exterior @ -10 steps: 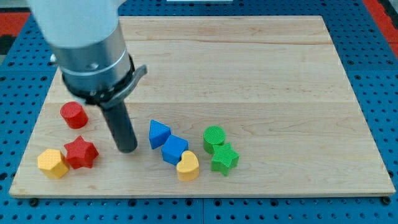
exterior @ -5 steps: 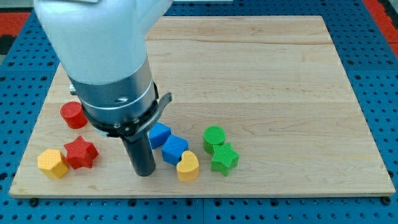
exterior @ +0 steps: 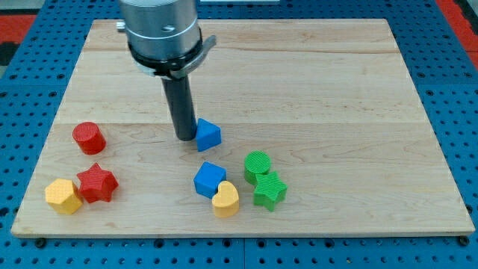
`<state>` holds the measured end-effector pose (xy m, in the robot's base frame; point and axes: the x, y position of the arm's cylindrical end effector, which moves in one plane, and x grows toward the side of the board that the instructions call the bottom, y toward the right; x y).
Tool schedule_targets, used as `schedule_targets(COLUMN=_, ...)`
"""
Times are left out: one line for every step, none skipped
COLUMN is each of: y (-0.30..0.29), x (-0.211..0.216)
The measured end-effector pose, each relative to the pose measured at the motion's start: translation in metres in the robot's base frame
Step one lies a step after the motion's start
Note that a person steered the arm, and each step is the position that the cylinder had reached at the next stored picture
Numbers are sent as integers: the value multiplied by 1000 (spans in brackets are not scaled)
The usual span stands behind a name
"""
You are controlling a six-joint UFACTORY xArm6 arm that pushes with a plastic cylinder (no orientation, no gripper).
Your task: Keep the blue triangle to the center right of the board
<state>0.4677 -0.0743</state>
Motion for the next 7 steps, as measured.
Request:
schedule_targets(y=7, x=19)
schedule_targets(y=12, x=22)
schedule_targets(y=24, x=2)
schedule_targets(y=57, x=-18)
schedule_targets(y=95, x=-18)
schedule_targets(y=141, x=-17)
schedule_targets(y=168, x=17)
